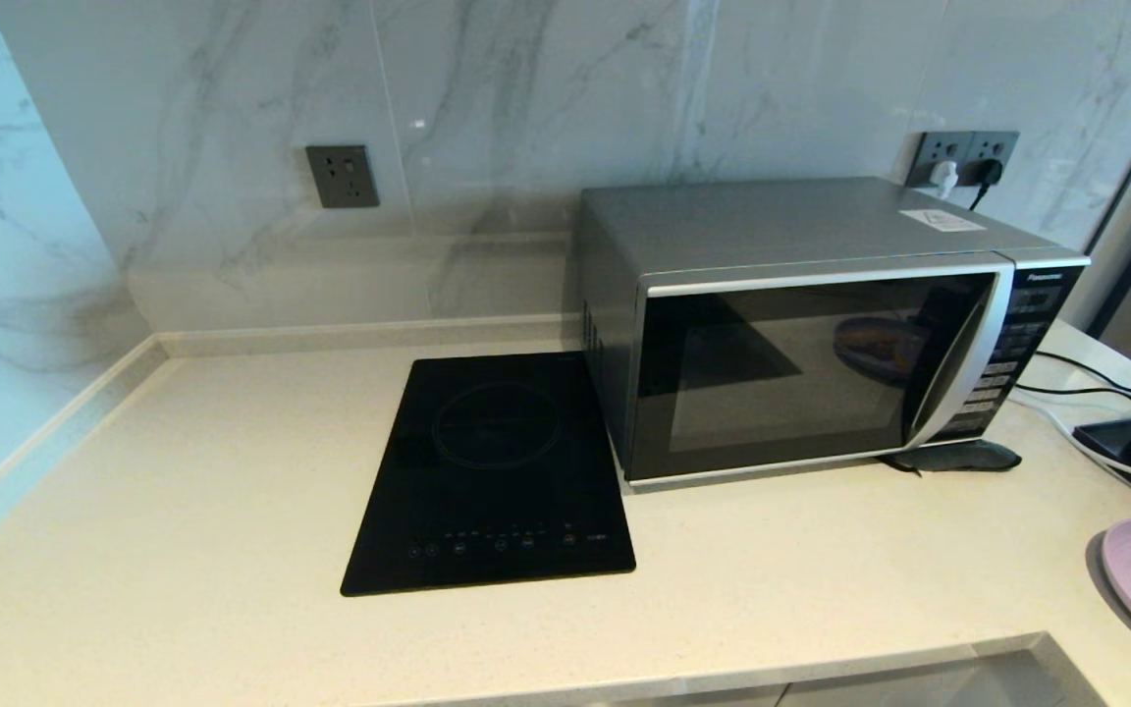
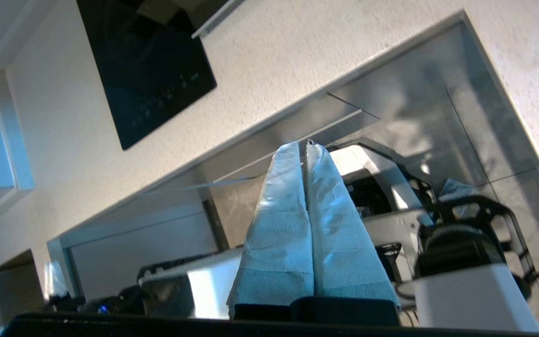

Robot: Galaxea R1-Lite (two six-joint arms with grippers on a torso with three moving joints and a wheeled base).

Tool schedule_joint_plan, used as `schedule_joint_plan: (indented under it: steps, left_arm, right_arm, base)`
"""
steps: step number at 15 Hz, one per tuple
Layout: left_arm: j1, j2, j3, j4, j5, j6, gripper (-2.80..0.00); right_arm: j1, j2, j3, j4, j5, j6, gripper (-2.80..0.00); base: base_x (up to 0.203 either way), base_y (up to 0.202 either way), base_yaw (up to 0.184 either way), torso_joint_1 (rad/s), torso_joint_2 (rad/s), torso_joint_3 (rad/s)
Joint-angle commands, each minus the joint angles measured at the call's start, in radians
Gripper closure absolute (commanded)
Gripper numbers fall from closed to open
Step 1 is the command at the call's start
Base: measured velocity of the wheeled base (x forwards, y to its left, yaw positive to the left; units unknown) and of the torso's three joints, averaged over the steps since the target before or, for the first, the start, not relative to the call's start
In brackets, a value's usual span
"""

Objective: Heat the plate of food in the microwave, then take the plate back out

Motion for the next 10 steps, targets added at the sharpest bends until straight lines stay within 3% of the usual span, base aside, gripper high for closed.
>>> schedule_joint_plan:
  steps: [1, 5, 10]
  left_arm:
    - [0.000, 0.002, 0.000, 0.000, 0.000, -0.001, 0.00]
    - [0.000, 0.002, 0.000, 0.000, 0.000, -0.001, 0.00]
    - [0.000, 0.002, 0.000, 0.000, 0.000, -0.001, 0.00]
  right_arm:
    - [0.001, -0.179, 0.063, 0.047, 0.003, 0.002, 0.00]
    - [0.002, -0.353, 0.194, 0.070, 0.000, -0.015, 0.00]
    - [0.003, -0.576, 0.319, 0.067, -0.008, -0.113, 0.00]
  base:
    - [0.000, 0.000, 0.000, 0.000, 0.00, 0.000]
    - [0.000, 0.000, 0.000, 0.000, 0.00, 0.000]
    - [0.000, 0.000, 0.000, 0.000, 0.00, 0.000]
